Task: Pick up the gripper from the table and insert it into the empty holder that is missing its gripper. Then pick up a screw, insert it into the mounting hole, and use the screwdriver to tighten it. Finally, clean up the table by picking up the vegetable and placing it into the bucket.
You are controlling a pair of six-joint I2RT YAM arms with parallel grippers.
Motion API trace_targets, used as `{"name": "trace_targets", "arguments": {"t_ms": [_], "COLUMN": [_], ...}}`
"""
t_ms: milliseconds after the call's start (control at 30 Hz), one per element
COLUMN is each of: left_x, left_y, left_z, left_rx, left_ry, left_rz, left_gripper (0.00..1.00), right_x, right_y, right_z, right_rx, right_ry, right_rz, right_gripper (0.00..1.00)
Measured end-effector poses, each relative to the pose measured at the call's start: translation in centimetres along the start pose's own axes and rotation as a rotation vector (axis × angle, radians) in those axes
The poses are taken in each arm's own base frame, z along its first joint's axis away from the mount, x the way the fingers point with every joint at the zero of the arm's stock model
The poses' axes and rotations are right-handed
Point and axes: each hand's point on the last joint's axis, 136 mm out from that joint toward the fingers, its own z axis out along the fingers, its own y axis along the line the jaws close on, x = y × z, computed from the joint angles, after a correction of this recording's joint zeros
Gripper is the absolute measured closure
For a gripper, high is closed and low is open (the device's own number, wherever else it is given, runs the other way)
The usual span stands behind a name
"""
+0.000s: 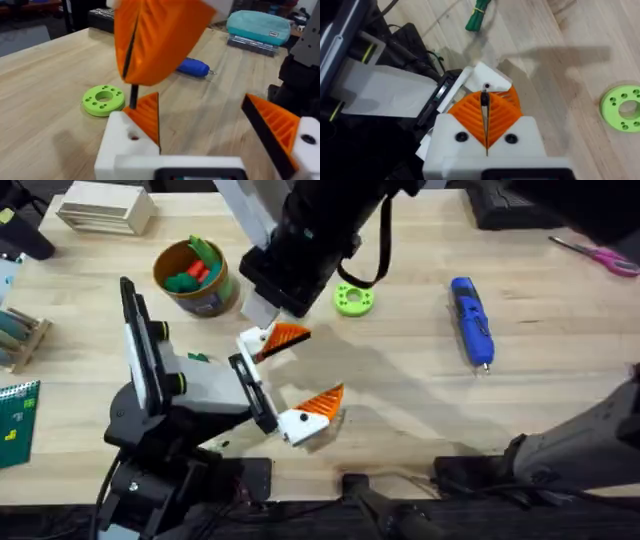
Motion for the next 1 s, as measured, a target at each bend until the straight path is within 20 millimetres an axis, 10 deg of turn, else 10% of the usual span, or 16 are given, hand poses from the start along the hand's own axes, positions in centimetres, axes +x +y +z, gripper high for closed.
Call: {"name": "trace_targets", "arguments": {"t_ms": [1000], "left_x": [0.0], "left_y": [0.0], "left_z": [0.0], "left_rx": [-0.002], "left_ry": [0.0], "left_rz": [0.001], "left_gripper": [0.012], "right_x": [0.4], "right_y": [0.0], "right_z": [1.5], "right_rx": [0.04], "right_ry": [0.044], "right_rz": [-0.029], "right_gripper": [0.995]}}
